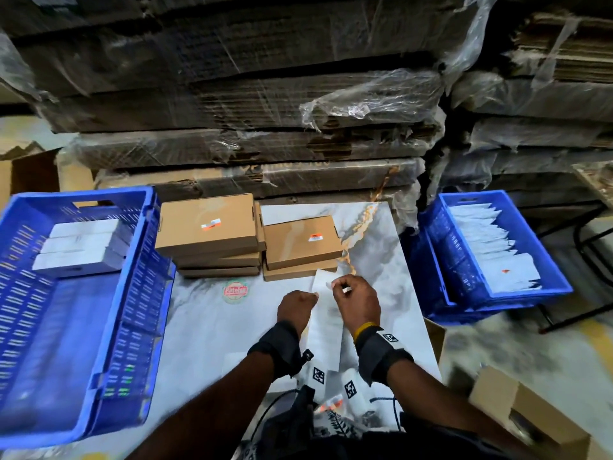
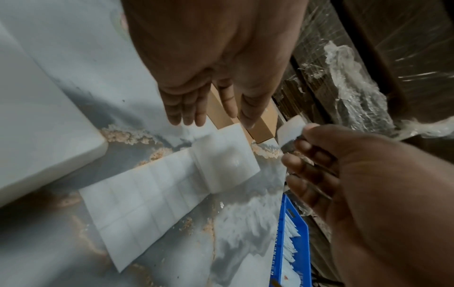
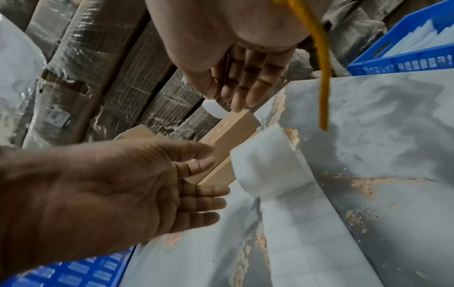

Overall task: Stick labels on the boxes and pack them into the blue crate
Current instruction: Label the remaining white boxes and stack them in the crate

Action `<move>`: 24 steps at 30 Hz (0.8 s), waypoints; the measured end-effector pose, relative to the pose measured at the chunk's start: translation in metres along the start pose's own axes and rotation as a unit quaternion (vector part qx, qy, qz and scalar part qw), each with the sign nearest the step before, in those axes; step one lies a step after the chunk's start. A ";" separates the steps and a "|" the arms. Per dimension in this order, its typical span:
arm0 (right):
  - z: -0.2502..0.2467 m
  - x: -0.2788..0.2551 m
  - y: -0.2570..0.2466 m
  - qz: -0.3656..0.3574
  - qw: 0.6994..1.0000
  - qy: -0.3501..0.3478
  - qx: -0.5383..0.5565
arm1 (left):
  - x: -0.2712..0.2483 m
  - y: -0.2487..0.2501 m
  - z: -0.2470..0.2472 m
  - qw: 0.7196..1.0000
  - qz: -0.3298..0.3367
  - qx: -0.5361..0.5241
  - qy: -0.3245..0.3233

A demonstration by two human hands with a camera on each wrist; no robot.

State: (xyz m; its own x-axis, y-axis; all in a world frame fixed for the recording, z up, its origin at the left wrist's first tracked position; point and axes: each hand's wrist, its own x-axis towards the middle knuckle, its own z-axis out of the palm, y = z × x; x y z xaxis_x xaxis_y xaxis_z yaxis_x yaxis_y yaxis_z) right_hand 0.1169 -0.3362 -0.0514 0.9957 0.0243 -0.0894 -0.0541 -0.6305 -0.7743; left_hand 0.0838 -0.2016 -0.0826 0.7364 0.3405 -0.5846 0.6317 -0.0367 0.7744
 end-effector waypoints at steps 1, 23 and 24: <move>0.003 -0.001 -0.002 -0.011 1.000 -0.004 -0.020 | -0.005 0.003 -0.003 0.999 -0.004 -0.048 -0.010; 0.066 -0.056 -0.038 -0.136 0.981 -0.135 0.003 | -0.047 -0.009 -0.113 0.991 -0.052 -0.114 -0.046; 0.070 -0.058 -0.037 -0.112 0.984 -0.138 0.026 | -0.047 -0.013 -0.119 0.993 -0.050 -0.096 -0.049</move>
State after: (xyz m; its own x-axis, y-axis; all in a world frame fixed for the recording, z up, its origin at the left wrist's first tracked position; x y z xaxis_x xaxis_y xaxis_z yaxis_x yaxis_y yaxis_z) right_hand 0.0560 -0.2601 -0.0617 0.9251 0.3723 -0.0750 0.1528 -0.5458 -0.8239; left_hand 0.0119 -0.1059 -0.0365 0.6981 0.2401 -0.6746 0.6520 0.1763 0.7374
